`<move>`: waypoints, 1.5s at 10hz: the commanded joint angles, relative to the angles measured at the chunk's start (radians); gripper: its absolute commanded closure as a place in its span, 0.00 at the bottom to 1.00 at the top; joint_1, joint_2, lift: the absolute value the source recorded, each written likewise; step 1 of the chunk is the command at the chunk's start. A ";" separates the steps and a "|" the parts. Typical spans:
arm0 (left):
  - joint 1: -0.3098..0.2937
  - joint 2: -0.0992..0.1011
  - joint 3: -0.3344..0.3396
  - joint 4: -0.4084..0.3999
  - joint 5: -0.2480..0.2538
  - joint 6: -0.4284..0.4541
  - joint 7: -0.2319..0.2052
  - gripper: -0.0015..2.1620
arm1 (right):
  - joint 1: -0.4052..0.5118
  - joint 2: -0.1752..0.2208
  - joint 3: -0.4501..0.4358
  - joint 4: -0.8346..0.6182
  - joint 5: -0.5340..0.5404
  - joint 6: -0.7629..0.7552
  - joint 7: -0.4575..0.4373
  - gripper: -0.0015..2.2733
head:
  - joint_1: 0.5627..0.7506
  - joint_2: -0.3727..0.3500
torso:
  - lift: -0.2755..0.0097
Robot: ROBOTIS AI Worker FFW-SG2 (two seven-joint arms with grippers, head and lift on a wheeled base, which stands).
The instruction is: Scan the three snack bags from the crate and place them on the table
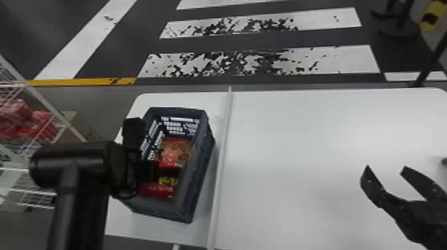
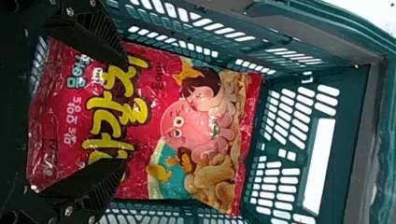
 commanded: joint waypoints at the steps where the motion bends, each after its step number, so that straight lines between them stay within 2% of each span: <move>1: -0.014 -0.002 -0.005 0.002 0.002 -0.002 0.000 0.06 | 0.002 -0.001 0.000 -0.005 0.000 0.000 0.000 0.08 | 0.70 0.80 | 0.75; 3: -0.037 -0.001 -0.016 0.048 -0.003 -0.002 0.000 0.06 | -0.001 -0.002 0.000 -0.005 0.003 0.003 -0.001 0.08 | 0.70 0.79 | 0.75; 6: -0.077 0.001 -0.036 0.184 -0.008 -0.153 -0.026 0.07 | -0.009 -0.011 -0.002 -0.005 0.003 0.015 -0.001 0.08 | 0.70 0.78 | 0.75; 7: -0.084 -0.001 -0.042 0.217 -0.008 -0.183 -0.037 0.16 | -0.009 -0.016 -0.002 -0.003 0.003 0.015 -0.003 0.08 | 0.70 0.78 | 0.75; 8: -0.089 0.001 -0.042 0.243 -0.011 -0.202 -0.069 0.28 | -0.009 -0.019 -0.002 -0.002 0.003 0.015 -0.003 0.08 | 0.70 0.77 | 0.75; 9: -0.098 -0.002 -0.040 0.261 -0.017 -0.199 -0.077 0.62 | -0.006 -0.022 -0.002 -0.003 0.003 0.015 -0.003 0.08 | 0.70 0.75 | 0.75; 10: -0.097 -0.002 -0.023 0.258 -0.011 -0.193 -0.069 0.80 | -0.004 -0.024 -0.002 -0.005 0.003 0.015 -0.003 0.08 | 0.70 0.75 | 0.75; 12: -0.077 -0.004 0.004 0.207 -0.003 -0.174 -0.063 0.81 | -0.003 -0.024 -0.002 -0.005 0.002 0.015 -0.003 0.08 | 0.70 0.76 | 0.75; 14: -0.041 -0.007 0.023 0.106 0.002 -0.122 -0.060 0.81 | 0.000 -0.022 0.000 -0.011 0.002 0.015 -0.003 0.08 | 0.70 0.78 | 0.75; 15: -0.021 -0.013 0.041 0.063 0.003 -0.119 -0.040 0.81 | 0.007 -0.022 0.000 -0.019 0.002 0.012 -0.003 0.08 | 0.70 0.78 | 0.75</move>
